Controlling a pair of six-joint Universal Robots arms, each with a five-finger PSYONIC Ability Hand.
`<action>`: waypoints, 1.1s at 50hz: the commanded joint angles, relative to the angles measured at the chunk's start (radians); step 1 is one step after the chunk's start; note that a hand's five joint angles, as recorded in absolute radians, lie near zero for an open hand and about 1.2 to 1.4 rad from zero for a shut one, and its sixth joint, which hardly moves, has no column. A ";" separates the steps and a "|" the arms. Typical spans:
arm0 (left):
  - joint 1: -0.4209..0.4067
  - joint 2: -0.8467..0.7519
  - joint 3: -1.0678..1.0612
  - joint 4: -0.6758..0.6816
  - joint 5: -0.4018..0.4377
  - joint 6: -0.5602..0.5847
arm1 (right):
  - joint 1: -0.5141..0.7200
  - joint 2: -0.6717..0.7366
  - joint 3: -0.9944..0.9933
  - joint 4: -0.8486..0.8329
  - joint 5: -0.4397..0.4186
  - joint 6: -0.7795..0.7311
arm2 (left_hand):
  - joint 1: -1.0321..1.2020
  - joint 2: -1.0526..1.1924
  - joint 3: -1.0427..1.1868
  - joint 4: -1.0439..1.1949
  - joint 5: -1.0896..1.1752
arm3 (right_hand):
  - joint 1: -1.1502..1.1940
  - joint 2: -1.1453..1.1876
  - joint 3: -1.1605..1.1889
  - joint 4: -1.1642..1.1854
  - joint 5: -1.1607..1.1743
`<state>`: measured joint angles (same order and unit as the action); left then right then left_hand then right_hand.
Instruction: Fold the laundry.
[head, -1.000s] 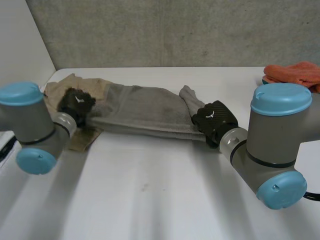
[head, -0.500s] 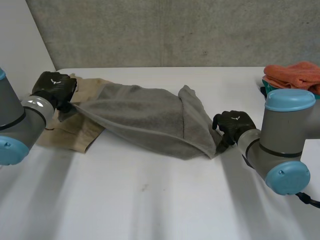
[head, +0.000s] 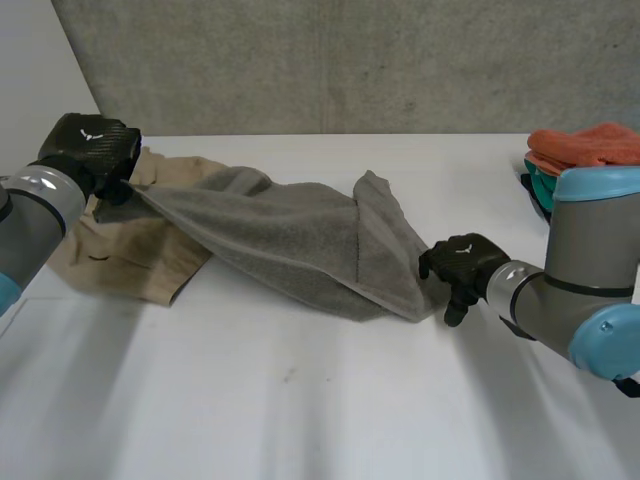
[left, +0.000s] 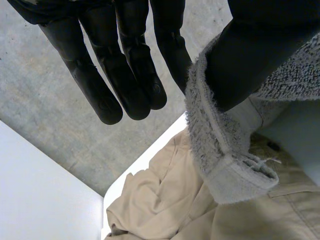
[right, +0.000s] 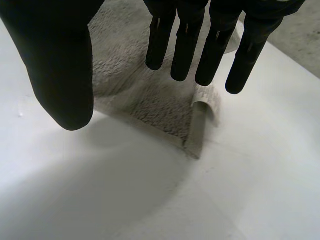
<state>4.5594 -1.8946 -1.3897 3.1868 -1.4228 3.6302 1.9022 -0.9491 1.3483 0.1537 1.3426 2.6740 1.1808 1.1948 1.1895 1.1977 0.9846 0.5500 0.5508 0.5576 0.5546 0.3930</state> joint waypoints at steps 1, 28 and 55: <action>-0.017 0.002 0.003 -0.008 0.005 -0.002 | 0.034 0.024 0.009 -0.006 0.013 0.193 | 0.215 0.201 0.207 0.199 0.237 | 0.062 0.061 0.054 0.057 0.045; -0.008 0.071 0.008 -0.042 0.010 -0.050 | 0.116 0.124 -0.080 -0.212 0.167 0.374 | 0.215 0.201 0.207 0.199 0.237 | 0.845 0.845 0.838 0.841 0.828; 0.019 0.419 -0.075 -0.309 0.182 0.013 | -0.100 -0.536 -0.031 0.119 0.038 -0.244 | 0.215 0.201 0.207 0.199 0.237 | 0.846 0.845 0.839 0.842 0.829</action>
<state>4.5765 -1.5572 -1.4610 2.8925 -1.2734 3.6583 1.8240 -1.3847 1.3570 0.1766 1.4019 2.4581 1.1808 1.1952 1.1909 1.1978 0.9846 1.1274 1.1806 1.1894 1.1972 1.0104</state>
